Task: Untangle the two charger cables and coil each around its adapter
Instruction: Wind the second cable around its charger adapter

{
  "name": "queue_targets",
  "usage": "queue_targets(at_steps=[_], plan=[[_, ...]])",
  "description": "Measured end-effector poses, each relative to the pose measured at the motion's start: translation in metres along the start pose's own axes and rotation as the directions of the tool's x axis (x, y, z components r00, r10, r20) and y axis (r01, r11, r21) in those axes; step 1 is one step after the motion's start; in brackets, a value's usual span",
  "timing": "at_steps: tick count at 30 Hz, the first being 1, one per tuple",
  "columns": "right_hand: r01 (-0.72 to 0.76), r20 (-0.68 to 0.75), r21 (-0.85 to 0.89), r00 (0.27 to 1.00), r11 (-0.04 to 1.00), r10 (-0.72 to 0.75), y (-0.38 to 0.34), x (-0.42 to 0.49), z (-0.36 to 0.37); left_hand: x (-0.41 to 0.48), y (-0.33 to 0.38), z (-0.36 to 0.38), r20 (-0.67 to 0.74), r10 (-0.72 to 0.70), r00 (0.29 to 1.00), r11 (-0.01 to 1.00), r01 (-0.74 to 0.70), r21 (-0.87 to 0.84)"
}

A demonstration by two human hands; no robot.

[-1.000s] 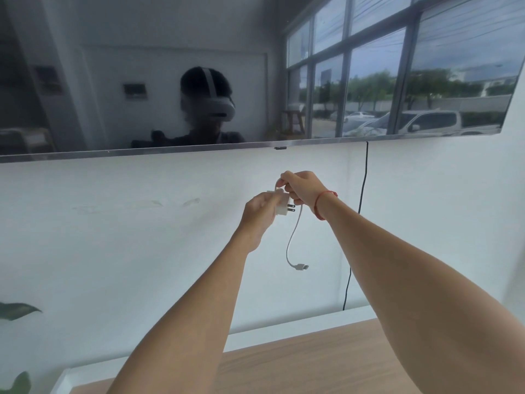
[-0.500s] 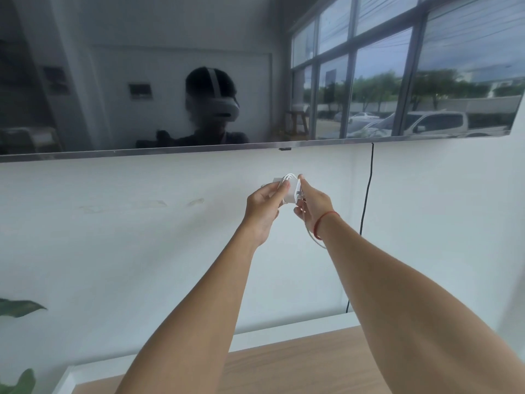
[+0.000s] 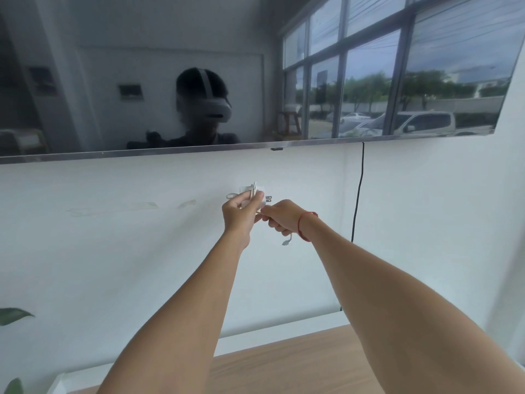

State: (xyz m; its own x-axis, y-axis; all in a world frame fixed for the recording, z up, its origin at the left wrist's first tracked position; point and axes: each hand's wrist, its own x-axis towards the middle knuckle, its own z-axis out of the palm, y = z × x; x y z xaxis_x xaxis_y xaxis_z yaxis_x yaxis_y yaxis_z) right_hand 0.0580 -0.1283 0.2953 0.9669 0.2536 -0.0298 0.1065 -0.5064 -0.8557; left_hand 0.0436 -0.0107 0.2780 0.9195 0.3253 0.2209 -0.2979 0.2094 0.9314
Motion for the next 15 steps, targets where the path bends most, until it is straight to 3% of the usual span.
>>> queue_targets(at_steps=[5, 9, 15], plan=[[0.023, 0.013, 0.133, 1.000, 0.991, -0.025, -0.015, -0.001, -0.018, 0.002, -0.006, -0.012, 0.010, 0.052, 0.999, 0.999, -0.052, 0.010], [0.106, -0.059, 0.240, 0.994, 0.965, -0.094, -0.022, -0.001, -0.019, 0.002, -0.001, -0.011, 0.062, -0.033, 0.998, 0.999, 0.032, 0.015], [0.170, -0.174, 0.133, 0.974, 0.976, -0.146, -0.030, 0.000, -0.024, -0.001, 0.003, -0.011, 0.155, -0.083, 0.984, 0.996, 0.079, 0.031]])
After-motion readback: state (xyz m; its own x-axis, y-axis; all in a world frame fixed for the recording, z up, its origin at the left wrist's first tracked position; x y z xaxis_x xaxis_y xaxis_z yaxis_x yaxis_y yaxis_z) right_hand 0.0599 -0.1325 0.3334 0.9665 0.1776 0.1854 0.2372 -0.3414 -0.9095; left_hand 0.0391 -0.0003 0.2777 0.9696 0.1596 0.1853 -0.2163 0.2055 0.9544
